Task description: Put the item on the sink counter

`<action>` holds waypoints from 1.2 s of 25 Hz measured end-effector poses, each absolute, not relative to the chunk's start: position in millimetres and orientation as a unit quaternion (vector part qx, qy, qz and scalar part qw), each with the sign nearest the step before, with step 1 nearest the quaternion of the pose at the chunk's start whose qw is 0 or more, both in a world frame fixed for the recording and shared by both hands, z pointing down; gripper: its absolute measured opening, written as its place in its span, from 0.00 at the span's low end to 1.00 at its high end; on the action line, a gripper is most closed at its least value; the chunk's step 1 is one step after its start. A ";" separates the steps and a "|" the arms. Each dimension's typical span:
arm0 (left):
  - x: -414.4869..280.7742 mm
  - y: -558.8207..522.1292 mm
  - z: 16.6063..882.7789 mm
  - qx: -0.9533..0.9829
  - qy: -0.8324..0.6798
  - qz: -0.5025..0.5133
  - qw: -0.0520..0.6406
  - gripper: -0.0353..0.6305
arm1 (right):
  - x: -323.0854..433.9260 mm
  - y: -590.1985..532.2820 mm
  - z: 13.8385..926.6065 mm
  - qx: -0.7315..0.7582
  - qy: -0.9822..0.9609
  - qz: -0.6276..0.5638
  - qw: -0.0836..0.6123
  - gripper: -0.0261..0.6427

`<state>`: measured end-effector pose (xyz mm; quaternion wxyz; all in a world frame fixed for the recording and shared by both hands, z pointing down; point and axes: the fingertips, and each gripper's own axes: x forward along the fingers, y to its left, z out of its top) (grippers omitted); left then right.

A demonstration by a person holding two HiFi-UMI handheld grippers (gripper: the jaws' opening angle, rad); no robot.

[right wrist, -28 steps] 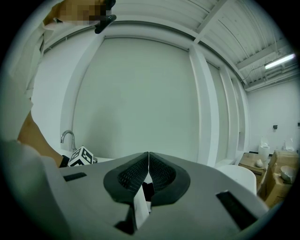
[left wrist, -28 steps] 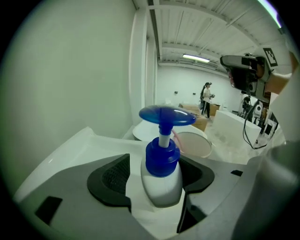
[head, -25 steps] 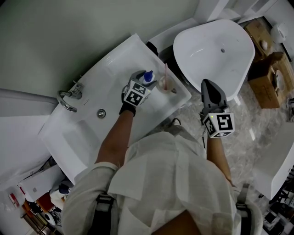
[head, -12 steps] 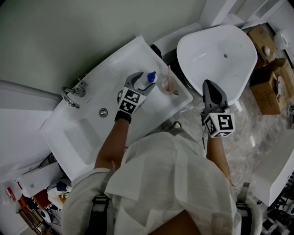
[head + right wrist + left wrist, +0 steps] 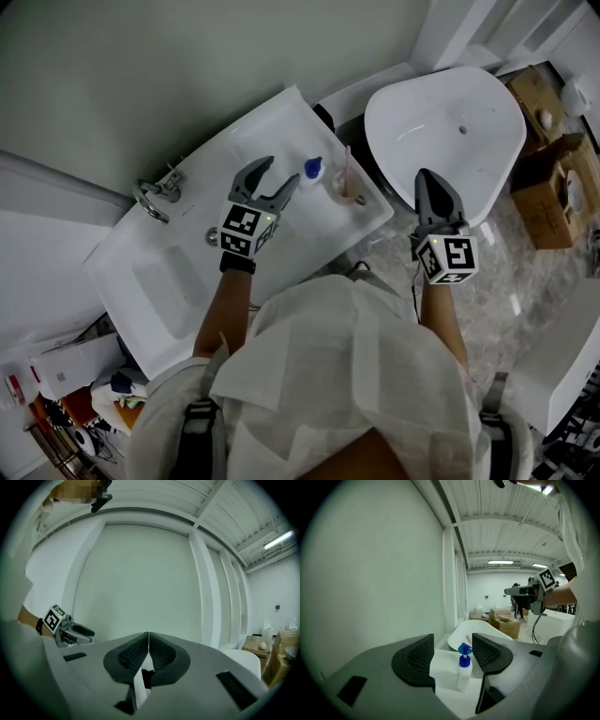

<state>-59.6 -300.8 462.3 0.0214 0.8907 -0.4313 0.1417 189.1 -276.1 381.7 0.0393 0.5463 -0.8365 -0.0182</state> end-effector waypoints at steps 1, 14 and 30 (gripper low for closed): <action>-63.1 -298.7 454.2 0.889 -0.436 0.135 0.016 0.45 | 189.0 -276.2 380.1 0.547 -0.836 -0.019 0.037 0.06; -100.8 -278.7 366.7 0.866 -0.495 0.053 -0.048 0.38 | 190.0 -270.5 354.8 0.548 -0.835 -0.042 0.010 0.06; -132.9 -260.9 344.4 0.838 -0.541 0.025 -0.065 0.09 | 199.6 -258.3 337.2 0.549 -0.833 -0.076 -0.001 0.06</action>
